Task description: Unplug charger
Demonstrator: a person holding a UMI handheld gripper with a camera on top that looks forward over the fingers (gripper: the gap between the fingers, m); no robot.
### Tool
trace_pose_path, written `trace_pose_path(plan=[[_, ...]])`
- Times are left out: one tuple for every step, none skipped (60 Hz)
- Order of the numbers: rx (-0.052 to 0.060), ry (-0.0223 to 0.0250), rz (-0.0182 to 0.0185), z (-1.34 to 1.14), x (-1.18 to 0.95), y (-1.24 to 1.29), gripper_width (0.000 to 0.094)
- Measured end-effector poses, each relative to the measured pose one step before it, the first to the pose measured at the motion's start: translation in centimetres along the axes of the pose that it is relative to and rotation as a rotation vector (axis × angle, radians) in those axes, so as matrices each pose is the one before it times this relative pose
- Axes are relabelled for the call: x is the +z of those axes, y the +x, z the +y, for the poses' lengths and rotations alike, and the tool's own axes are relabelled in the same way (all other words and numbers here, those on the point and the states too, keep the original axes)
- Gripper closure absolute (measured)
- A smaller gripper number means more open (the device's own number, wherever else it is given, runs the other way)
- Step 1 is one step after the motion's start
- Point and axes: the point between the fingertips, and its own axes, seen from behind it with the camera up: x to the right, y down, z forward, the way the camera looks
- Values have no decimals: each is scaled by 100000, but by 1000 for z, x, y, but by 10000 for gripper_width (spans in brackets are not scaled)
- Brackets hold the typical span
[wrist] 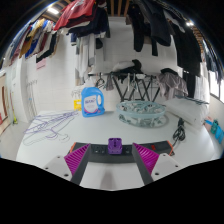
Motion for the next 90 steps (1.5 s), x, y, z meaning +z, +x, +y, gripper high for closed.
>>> trace_pose_path(plan=[[216, -186, -93, 8, 381, 20, 77], [204, -218, -164, 56, 380, 35, 77], [299, -160, -120, 3, 337, -1, 78], [376, -113, -204, 14, 355, -23, 77], [384, -58, -256, -17, 324, 2, 78], [380, -1, -147, -31, 297, -18, 77], [371, 66, -44, -66, 279, -6, 78], [286, 74, 29, -77, 281, 59, 78], [276, 15, 13, -69, 285, 49, 78], [244, -201, 68, -97, 252, 97, 77], [227, -64, 71, 16, 200, 116, 77], [145, -34, 121, -40, 206, 25, 77], [110, -48, 58, -47, 202, 8, 74], [54, -99, 15, -24, 204, 18, 74], [27, -142, -39, -6, 187, 33, 75], [7, -152, -27, 9, 210, 19, 73], [58, -224, -84, 30, 197, -4, 74], [-30, -125, -140, 32, 334, 82, 75], [-45, -157, -42, 38, 177, 1, 74], [-109, -165, -139, 35, 159, -24, 74], [-101, -292, -116, 70, 170, -24, 75], [-74, -316, -8, 75, 146, 7, 77], [-18, -158, 42, 47, 130, 35, 75], [12, 2, 43, 10, 157, 22, 76], [40, -65, 37, 39, 126, 12, 79], [14, -166, 27, 104, 124, 86, 81], [28, -443, 84, 110, 225, 69, 85], [-130, -238, -76, 75, 93, -8, 87], [-411, 267, -222, -57, 105, -48, 95], [-449, 152, -163, -23, 89, -44, 106], [-392, 11, -93, 52, 135, 6, 112], [-308, 59, -117, 20, 64, -23, 116], [-240, 228, -209, -25, 79, -53, 129], [-242, 177, -397, 16, 94, -95, 151], [-336, 69, -493, 28, 92, -112, 281], [-282, -102, -530, 21, 76, -125, 411], [-144, -75, -389, -13, 86, -113, 541], [-173, -541, 3459, 28, 67, 937, 671], [233, 772, 8, -117, 66, -111, 682], [1019, -604, 2, 126, 30, -12, 714], [-10, 20, -301, -50, 40, -48, 746], [-376, 42, -109, -71, 60, 6, 767], [-223, -450, -358, 5, 47, -7, 785], [249, -154, -328, -127, 31, 5, 796], [740, -412, -41, 121, 179, -226, 802], [1296, -518, -757, -137, -186, 27, 805], [1684, -510, -792, -97, -200, 66, 807], [1525, -428, -747, -131, -260, 18, 806], [1164, 2971, -731, -1178, -447, 68, 807], [41, 4125, -554, -1566, -585, 50, 807], [-1059, 4808, 638, -1956, -581, 292, 807], [-1289, 4835, 999, -1971, -508, 401, 806], [-131, 3883, 223, -1818, -312, 202, 807], [1320, 1597, -404, -1633, -171, -448, 808], [2690, 387, -1242, -1096, -294, -36, 809], [3634, -491, -1052, -983, -277, 60, 809], [3501, -551, -715, -903, -259, 189, 809], [2388, -392, -329, -965, -292, 237, 807], [737, -166, 107, -967, -298, 516, 808], [-244, 427, 1007, -1049, -194, 246, 808], [-561, 649, 993, -962, -274, 831, 808], [-276, 971, 1369, -1070, 107, 918, 807], [-29, 814, 1218, -813, -236, 1024, 808], [30, 487, 1060, -623, -178, 991, 807], [-158, 2, 898, -422, -144, 1016, 807], [-449, -391, 982, -250, -146, 1104, 808], [-609, -634, 1243, -117, -69, 1230, 808], [-860, -594, 1597, -155, -100, 1316, 807], [-993, -796, 1699, 110, -15, 1324, 807], [-1200, -753, 1820, 157, 11, 1375, 807], [-1420, -768, 1938, 292, 63, 1454, 807], [-1432, -844, 2026, 322, 141, 1563, 808], [-1099, -977, 2058, 489, 169, 1510, 808], [-834, -1194, 1941, 593, 245, 1423, 807], [-573, -1425, 1431, 869, -31, 1530, 807], [-623, -1729, 1495, 775, 390, 1171, 806], [-666, -1705, 1358, 792, 391, 1139, 807], [-804, -1537, 1382, 788, 401, 1112, 806], [-1008, -1398, 1440, 815, 394, 1059, 807], [-1012, -1380, 1473, 801, 387, 998, 806], [-803, -1394, 1374, 820, 409, 896, 805], [-639, -1437, 706, 1213, -447, 1469, 799], [-387, -1126, 1090, 674, 774, 316, 799], [-549, -1116, 625, 745, 514, 534, 799], [-613, -1003, 504, 694, 476, 474, 795], [-612, -918, 440, 692, 450, 401, 791], [-923, -979, 502, 694, 443, 364, 785], [-1099, -1048, 576, 722, 402, 356, 780], [-867, -1015, 512, 679, 388, 325, 773], [-429, -992, 254, 864, 68, 508, 757]])
